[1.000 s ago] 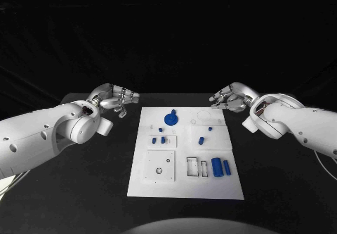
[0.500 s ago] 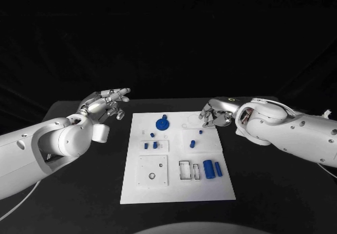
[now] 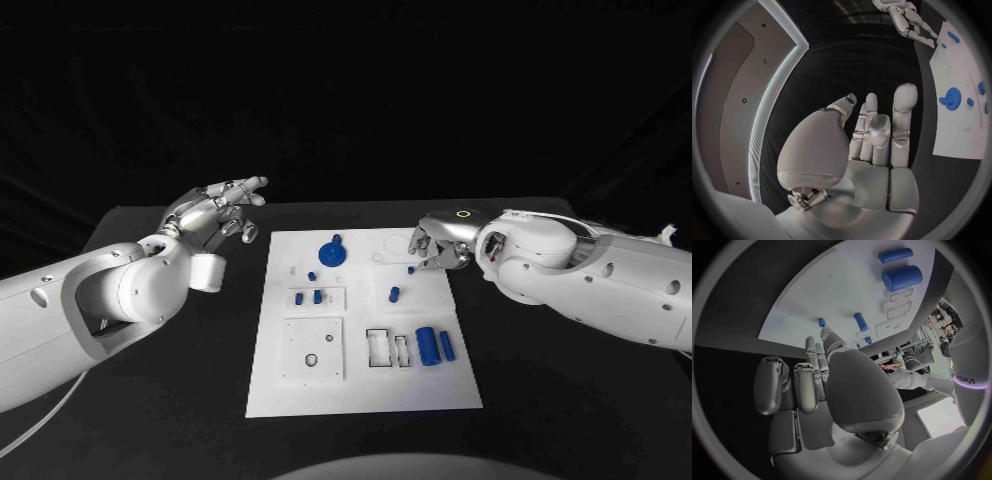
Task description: Assemble the parts on the task board
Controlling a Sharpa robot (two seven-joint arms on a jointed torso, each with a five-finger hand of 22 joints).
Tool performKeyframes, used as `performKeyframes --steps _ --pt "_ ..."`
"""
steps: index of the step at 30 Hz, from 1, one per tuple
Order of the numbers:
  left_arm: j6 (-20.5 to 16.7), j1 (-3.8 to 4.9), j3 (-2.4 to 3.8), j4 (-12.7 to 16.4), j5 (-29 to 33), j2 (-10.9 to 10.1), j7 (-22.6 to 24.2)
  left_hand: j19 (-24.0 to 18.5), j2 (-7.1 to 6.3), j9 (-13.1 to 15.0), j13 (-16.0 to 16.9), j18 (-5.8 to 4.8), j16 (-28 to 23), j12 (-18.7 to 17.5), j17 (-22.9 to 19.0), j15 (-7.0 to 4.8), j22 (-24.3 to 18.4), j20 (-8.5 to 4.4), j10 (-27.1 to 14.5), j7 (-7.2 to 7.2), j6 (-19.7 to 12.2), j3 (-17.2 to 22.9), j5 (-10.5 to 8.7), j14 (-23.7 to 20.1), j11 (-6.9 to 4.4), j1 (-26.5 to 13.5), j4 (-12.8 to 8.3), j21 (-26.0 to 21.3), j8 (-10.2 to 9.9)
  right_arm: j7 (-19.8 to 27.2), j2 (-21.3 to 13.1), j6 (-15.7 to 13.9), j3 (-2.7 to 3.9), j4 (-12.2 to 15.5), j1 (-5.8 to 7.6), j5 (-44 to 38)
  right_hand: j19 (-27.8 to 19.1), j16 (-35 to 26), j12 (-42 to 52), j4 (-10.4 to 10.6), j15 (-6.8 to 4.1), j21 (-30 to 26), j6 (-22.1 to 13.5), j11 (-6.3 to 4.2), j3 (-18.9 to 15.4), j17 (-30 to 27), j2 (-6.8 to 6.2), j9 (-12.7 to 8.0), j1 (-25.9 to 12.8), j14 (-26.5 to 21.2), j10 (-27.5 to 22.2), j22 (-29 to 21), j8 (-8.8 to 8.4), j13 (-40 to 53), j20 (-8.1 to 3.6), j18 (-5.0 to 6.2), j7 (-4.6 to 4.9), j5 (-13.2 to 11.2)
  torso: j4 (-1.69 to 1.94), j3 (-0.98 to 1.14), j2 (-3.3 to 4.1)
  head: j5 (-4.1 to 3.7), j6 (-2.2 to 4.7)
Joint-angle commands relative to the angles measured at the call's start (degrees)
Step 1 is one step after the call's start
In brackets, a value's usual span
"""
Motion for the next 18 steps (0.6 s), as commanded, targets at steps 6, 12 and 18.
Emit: performKeyframes --steps 6,12,18 --pt "1.1 0.01 0.01 0.6 0.8 -0.2 1.0 -0.5 0.42 0.1 0.2 1.16 -0.1 0.7 -0.7 0.14 -0.6 0.05 -0.9 0.04 -0.7 -0.2 0.13 -0.7 0.07 0.2 0.0 -1.1 0.5 -0.9 1.1 2.4 0.01 -0.5 -0.73 -3.8 0.0 -0.3 -1.0 0.1 -0.42 -0.3 0.6 -0.04 2.0 3.8 -1.03 0.0 -0.4 3.7 1.0 -0.2 -0.22 -1.6 -0.1 0.58 -0.33 -0.4 -0.03 0.04 0.03 0.2 -0.18" --pt "1.0 0.02 0.01 0.7 0.8 -0.3 0.9 -0.7 0.69 0.1 0.2 1.25 -0.3 1.1 -1.2 0.15 -0.9 0.08 -1.4 0.06 -0.9 0.1 0.24 -1.0 0.08 0.9 -0.3 -1.6 0.8 -0.5 2.0 2.8 0.01 -1.2 -1.1 -4.0 0.0 -0.4 -1.6 0.2 -0.56 -0.4 0.9 -0.14 4.1 3.6 -1.17 0.0 -0.6 3.7 1.7 -0.2 -0.22 -2.9 -0.26 0.56 -0.47 -0.6 -0.04 0.06 0.03 0.3 -0.36" --pt "0.6 0.02 0.01 0.8 0.8 -0.3 1.1 -0.8 0.85 0.1 0.2 1.27 -0.3 1.4 -1.3 0.16 -1.0 0.1 -1.7 0.07 -1.0 0.3 0.28 -1.1 0.08 1.2 -0.5 -1.8 1.0 -0.3 2.8 3.0 0.01 -2.0 -1.62 -4.3 0.0 -0.4 -2.3 0.1 -0.61 -0.5 1.2 -0.19 6.6 3.5 -1.31 0.0 -0.8 3.7 2.2 -0.3 -0.23 -4.1 -0.33 0.58 -0.51 -1.6 -0.03 0.08 0.04 0.25 -0.46"
